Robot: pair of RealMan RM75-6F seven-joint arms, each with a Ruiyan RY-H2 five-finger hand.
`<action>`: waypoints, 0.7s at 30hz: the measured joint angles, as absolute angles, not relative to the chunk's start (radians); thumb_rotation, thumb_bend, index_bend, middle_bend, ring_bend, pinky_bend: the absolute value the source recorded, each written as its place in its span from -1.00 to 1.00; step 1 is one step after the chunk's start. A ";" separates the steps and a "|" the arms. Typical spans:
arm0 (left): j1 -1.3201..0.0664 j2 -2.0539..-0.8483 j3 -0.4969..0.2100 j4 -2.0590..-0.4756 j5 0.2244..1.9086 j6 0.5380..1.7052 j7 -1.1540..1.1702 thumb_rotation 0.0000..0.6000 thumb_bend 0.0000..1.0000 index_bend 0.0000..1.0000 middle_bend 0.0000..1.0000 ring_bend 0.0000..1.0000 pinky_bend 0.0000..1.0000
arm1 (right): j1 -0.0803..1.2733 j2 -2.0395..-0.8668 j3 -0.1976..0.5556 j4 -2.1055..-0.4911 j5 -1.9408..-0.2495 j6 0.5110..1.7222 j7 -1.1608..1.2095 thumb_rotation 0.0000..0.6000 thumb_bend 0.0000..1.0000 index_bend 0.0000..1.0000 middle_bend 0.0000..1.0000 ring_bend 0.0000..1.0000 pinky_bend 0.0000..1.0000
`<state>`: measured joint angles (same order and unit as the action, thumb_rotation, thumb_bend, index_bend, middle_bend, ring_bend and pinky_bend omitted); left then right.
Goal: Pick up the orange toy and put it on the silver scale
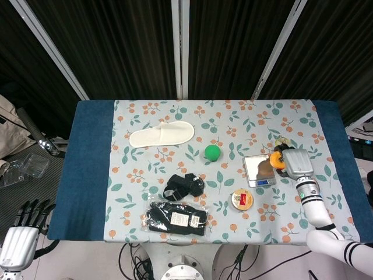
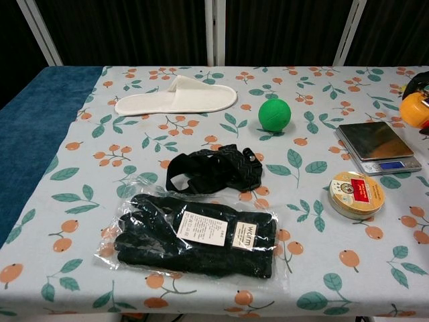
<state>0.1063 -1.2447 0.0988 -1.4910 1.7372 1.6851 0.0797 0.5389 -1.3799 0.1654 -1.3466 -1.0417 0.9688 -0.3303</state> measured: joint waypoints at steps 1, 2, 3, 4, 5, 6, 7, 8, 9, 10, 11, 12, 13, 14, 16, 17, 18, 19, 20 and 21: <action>0.108 -1.245 0.099 -1.489 1.737 1.687 0.078 1.00 -0.81 -0.68 -0.82 -1.00 -0.96 | 0.541 -1.380 0.164 -1.357 -1.045 0.971 -0.339 1.00 -0.39 0.48 0.10 -0.04 0.21; 0.109 -1.244 0.100 -1.488 1.737 1.688 0.077 1.00 -0.81 -0.68 -0.82 -1.00 -0.96 | 0.544 -1.381 0.163 -1.365 -1.047 0.971 -0.348 1.00 -0.39 0.48 0.10 -0.04 0.20; 0.110 -1.244 0.100 -1.487 1.736 1.690 0.075 1.00 -0.81 -0.68 -0.82 -1.00 -0.96 | 0.550 -1.385 0.162 -1.371 -1.045 0.969 -0.361 1.00 -0.39 0.48 0.10 -0.04 0.19; 0.112 -1.244 0.100 -1.485 1.736 1.692 0.073 1.00 -0.81 -0.68 -0.82 -1.00 -0.96 | 0.553 -1.390 0.161 -1.374 -1.041 0.964 -0.368 1.00 -0.39 0.47 0.10 -0.04 0.17; 0.113 -1.243 0.100 -1.484 1.735 1.694 0.072 1.00 -0.81 -0.67 -0.82 -1.00 -0.96 | 0.556 -1.394 0.160 -1.376 -1.035 0.958 -0.372 1.00 -0.39 0.47 0.09 -0.04 0.15; 0.114 -1.243 0.101 -1.482 1.735 1.695 0.069 1.00 -0.81 -0.67 -0.82 -1.00 -0.96 | 0.561 -1.403 0.160 -1.376 -1.025 0.948 -0.372 1.00 -0.39 0.46 0.08 -0.04 0.15; 0.115 -1.242 0.101 -1.481 1.735 1.696 0.065 1.00 -0.81 -0.67 -0.82 -1.00 -0.96 | 0.564 -1.410 0.159 -1.373 -1.021 0.943 -0.374 1.00 -0.39 0.45 0.06 -0.04 0.15; 0.116 -1.241 0.102 -1.479 1.734 1.697 0.062 1.00 -0.81 -0.67 -0.82 -1.00 -0.96 | 0.567 -1.417 0.158 -1.368 -1.019 0.941 -0.375 1.00 -0.39 0.45 0.06 -0.04 0.14; 0.117 -1.241 0.102 -1.478 1.733 1.697 0.059 1.00 -0.81 -0.68 -0.82 -1.00 -0.96 | 0.571 -1.426 0.156 -1.362 -1.018 0.937 -0.377 1.00 -0.39 0.44 0.05 -0.04 0.14; 0.117 -1.240 0.103 -1.476 1.732 1.697 0.055 1.00 -0.81 -0.68 -0.82 -1.00 -0.96 | 0.574 -1.430 0.155 -1.360 -1.017 0.934 -0.377 1.00 -0.39 0.43 0.05 -0.04 0.14; 0.117 -1.239 0.102 -1.475 1.731 1.697 0.053 1.00 -0.81 -0.68 -0.82 -1.00 -0.96 | 0.577 -1.434 0.153 -1.358 -1.017 0.932 -0.378 1.00 -0.39 0.42 0.04 -0.05 0.14; 0.117 -1.239 0.102 -1.474 1.731 1.697 0.051 1.00 -0.81 -0.68 -0.82 -1.00 -0.96 | 0.579 -1.436 0.152 -1.357 -1.018 0.932 -0.381 1.00 -0.40 0.39 0.02 -0.06 0.13; 0.116 -1.240 0.101 -1.474 1.732 1.697 0.050 1.00 -0.81 -0.68 -0.82 -1.00 -0.96 | 0.580 -1.437 0.151 -1.356 -1.018 0.932 -0.383 1.00 -0.41 0.37 0.00 -0.09 0.12; 0.115 -1.240 0.101 -1.474 1.733 1.696 0.051 1.00 -0.81 -0.68 -0.82 -1.00 -0.96 | 0.582 -1.438 0.150 -1.356 -1.018 0.931 -0.384 1.00 -0.43 0.33 -0.03 -0.12 0.09; 0.113 -1.241 0.100 -1.474 1.735 1.695 0.052 1.00 -0.81 -0.67 -0.82 -1.00 -0.96 | 0.584 -1.435 0.149 -1.361 -1.015 0.926 -0.387 1.00 -0.53 0.16 -0.12 -0.25 0.01; 0.113 -1.241 0.099 -1.474 1.734 1.695 0.052 1.00 -0.81 -0.67 -0.82 -1.00 -0.96 | 0.586 -1.433 0.149 -1.365 -1.012 0.923 -0.389 1.00 -0.58 0.09 -0.16 -0.29 -0.02; 0.113 -1.241 0.099 -1.475 1.734 1.694 0.051 1.00 -0.81 -0.67 -0.82 -1.00 -0.96 | 0.587 -1.430 0.148 -1.369 -1.008 0.920 -0.392 1.00 -0.66 -0.03 -0.20 -0.33 -0.06; 0.113 -1.241 0.099 -1.475 1.733 1.694 0.051 1.00 -0.81 -0.68 -0.82 -1.00 -0.96 | 0.588 -1.428 0.147 -1.373 -1.005 0.917 -0.393 1.00 -0.77 -0.16 -0.25 -0.37 -0.09; 0.114 -1.240 0.099 -1.475 1.733 1.695 0.050 1.00 -0.81 -0.68 -0.82 -1.00 -0.96 | 0.589 -1.425 0.147 -1.377 -1.002 0.914 -0.393 1.00 -0.81 -0.22 -0.27 -0.40 -0.10; 0.114 -1.240 0.099 -1.475 1.733 1.696 0.050 1.00 -0.81 -0.68 -0.82 -1.00 -0.96 | 0.590 -1.422 0.146 -1.382 -0.998 0.909 -0.391 1.00 -0.86 -0.30 -0.32 -0.44 -0.14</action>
